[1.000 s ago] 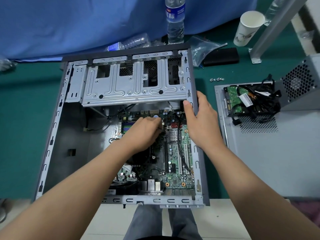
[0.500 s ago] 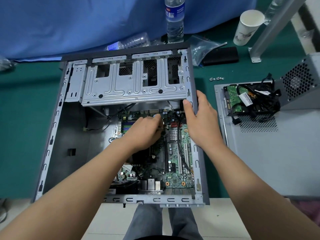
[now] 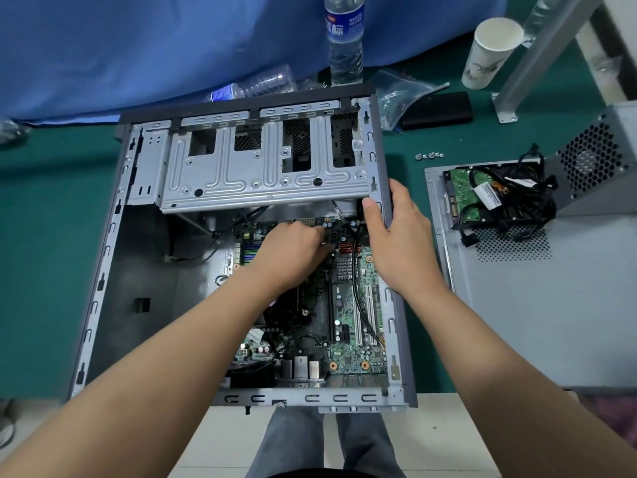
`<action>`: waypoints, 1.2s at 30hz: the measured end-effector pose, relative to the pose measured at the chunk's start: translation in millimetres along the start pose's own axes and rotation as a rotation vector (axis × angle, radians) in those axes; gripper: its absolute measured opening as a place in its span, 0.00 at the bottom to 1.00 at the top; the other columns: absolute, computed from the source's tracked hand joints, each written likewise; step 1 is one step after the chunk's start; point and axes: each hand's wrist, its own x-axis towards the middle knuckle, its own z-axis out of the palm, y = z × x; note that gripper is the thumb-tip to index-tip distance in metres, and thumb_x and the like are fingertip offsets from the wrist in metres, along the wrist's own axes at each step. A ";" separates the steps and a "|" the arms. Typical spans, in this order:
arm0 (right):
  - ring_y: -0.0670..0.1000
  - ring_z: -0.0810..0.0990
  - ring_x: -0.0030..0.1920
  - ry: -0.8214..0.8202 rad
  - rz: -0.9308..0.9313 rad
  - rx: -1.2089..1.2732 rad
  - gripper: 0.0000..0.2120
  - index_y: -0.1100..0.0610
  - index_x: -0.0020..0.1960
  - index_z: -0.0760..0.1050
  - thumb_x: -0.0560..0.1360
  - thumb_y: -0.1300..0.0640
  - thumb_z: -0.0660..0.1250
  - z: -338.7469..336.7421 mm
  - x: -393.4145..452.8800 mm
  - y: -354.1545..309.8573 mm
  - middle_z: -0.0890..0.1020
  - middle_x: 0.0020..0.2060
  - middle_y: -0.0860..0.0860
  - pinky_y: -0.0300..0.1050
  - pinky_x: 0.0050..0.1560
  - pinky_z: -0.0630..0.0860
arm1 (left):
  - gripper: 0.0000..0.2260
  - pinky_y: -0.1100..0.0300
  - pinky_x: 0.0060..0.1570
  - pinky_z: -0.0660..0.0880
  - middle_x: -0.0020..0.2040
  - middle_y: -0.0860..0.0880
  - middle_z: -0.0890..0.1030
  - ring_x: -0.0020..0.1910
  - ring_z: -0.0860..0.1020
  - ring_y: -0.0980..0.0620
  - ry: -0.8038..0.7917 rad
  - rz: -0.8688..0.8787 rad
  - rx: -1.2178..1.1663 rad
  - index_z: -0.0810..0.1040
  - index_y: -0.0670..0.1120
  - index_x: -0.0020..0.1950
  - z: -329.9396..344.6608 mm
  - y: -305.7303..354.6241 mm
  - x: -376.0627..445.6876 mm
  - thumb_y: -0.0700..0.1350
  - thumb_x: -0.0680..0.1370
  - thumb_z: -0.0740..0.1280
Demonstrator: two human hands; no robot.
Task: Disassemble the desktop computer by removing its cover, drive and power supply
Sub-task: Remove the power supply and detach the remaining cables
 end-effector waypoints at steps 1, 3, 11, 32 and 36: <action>0.53 0.70 0.64 0.002 0.002 0.001 0.24 0.55 0.73 0.61 0.80 0.47 0.56 0.2 0.0 -0.1 0.74 0.64 0.53 0.47 0.63 0.68 | 0.14 0.55 0.37 0.62 0.43 0.39 0.81 0.45 0.78 0.37 0.003 -0.017 0.004 0.67 0.46 0.42 0.1 1.1 -0.1 0.54 0.81 0.59; 0.54 0.70 0.64 0.006 0.003 -0.003 0.24 0.55 0.73 0.61 0.80 0.47 0.56 0.5 0.0 0.1 0.74 0.64 0.53 0.46 0.63 0.68 | 0.13 0.55 0.37 0.63 0.44 0.38 0.81 0.45 0.78 0.37 -0.013 -0.051 -0.014 0.66 0.46 0.42 0.0 2.1 0.2 0.54 0.81 0.59; 0.54 0.71 0.64 0.003 -0.008 -0.002 0.24 0.56 0.73 0.61 0.80 0.48 0.56 0.3 0.5 -0.4 0.74 0.64 0.53 0.49 0.63 0.69 | 0.09 0.55 0.46 0.70 0.51 0.40 0.80 0.51 0.77 0.41 -0.208 -0.016 -0.328 0.71 0.40 0.56 -9.9 -4.5 -1.8 0.40 0.77 0.63; 0.53 0.68 0.66 -0.004 0.000 -0.007 0.24 0.55 0.73 0.60 0.80 0.47 0.55 0.7 0.5 1.5 0.73 0.66 0.52 0.44 0.62 0.65 | 0.05 0.48 0.40 0.73 0.43 0.39 0.79 0.43 0.77 0.38 -0.202 0.084 -0.041 0.64 0.46 0.48 -4.8 -9.1 4.8 0.37 0.78 0.59; 0.53 0.68 0.66 -0.004 -0.002 -0.008 0.24 0.55 0.74 0.60 0.80 0.47 0.55 0.9 0.7 2.0 0.73 0.66 0.53 0.43 0.62 0.64 | 0.05 0.53 0.35 0.67 0.43 0.39 0.80 0.43 0.78 0.38 -0.101 0.073 0.034 0.69 0.42 0.52 -0.5 -6.1 2.8 0.44 0.81 0.60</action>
